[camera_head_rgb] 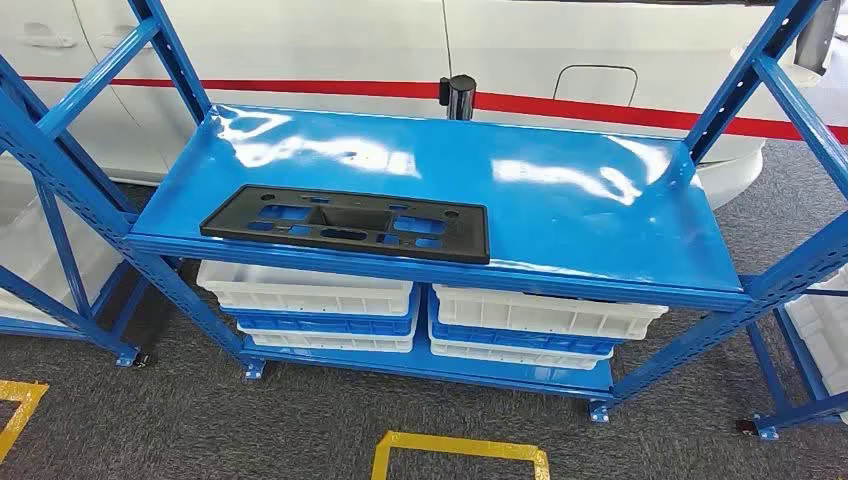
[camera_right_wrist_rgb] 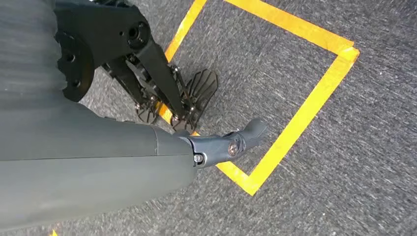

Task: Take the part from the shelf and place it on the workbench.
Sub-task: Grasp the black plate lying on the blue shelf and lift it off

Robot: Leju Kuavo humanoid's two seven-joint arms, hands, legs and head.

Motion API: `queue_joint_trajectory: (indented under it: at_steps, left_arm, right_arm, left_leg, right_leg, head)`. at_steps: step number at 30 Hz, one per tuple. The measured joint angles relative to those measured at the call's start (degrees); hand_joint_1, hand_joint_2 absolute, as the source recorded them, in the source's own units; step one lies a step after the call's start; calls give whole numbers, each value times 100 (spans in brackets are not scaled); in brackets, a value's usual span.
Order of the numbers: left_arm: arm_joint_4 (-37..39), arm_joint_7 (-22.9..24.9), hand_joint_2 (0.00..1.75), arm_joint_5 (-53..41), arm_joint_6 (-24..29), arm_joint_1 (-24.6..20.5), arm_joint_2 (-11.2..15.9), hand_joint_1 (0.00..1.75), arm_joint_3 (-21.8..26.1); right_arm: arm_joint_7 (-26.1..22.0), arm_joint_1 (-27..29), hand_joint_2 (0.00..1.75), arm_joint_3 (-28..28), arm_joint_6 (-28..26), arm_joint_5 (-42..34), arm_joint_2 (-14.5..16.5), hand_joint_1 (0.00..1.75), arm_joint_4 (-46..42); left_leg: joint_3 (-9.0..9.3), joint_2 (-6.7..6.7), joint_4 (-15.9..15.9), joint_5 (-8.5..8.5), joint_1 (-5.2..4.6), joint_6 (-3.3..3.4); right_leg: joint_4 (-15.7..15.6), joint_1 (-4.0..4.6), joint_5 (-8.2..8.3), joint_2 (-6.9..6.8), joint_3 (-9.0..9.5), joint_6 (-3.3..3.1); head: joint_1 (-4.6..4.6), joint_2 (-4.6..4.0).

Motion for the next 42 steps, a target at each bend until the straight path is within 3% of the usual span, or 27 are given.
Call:
queue_joint_trajectory:
  at_steps: [13,18,21,28,36,39,42]
  left_arm:
    - [12,-484,175,91,441,-33,-2,0,297]
    - [-88,-1246,175,113,949,-55,-4,0,431]
    - [-525,-1707,175,29,1020,-50,-34,0,509]
    - [-2587,-1790,175,-459,1119,1,-402,0,458]
    - [-4737,-1804,175,-1030,1433,152,-901,0,-180]
    - [-5475,-1816,175,-1771,2094,305,-918,0,-923]
    - [-5861,-1821,175,-2455,2955,374,-693,0,-2009]
  right_arm:
    - [0,-27,175,-180,-18,17,23,0,48]
    - [0,-29,175,-199,-62,0,38,0,55]
    - [0,-29,175,-209,-100,-48,43,0,57]
    - [-11,-27,175,-213,-122,-98,55,0,58]
    - [-33,-26,175,-213,-92,-105,86,0,60]
    - [-37,-30,175,-213,-69,-73,93,0,60]
    - [-25,-35,175,-209,-27,-19,98,0,60]
  left_leg:
    - [0,0,0,0,0,0]
    - [0,0,0,0,0,0]
    - [0,-2,0,1,1,0]
    - [1,-1,0,2,1,-1]
    - [5,2,2,2,0,-1]
    - [6,-8,3,2,-1,-1]
    - [3,-13,2,2,-1,-1]
  right_leg:
    - [0,0,0,0,0,0]
    - [0,1,0,0,0,0]
    - [0,2,0,0,0,0]
    - [1,2,0,-1,1,0]
    - [1,1,0,1,-1,0]
    - [0,2,0,-3,-2,0]
    - [1,1,1,-6,3,0]
  head:
    - [0,0]
    - [0,0]
    - [1,0]
    - [1,0]
    - [0,0]
    - [0,0]
    - [0,0]
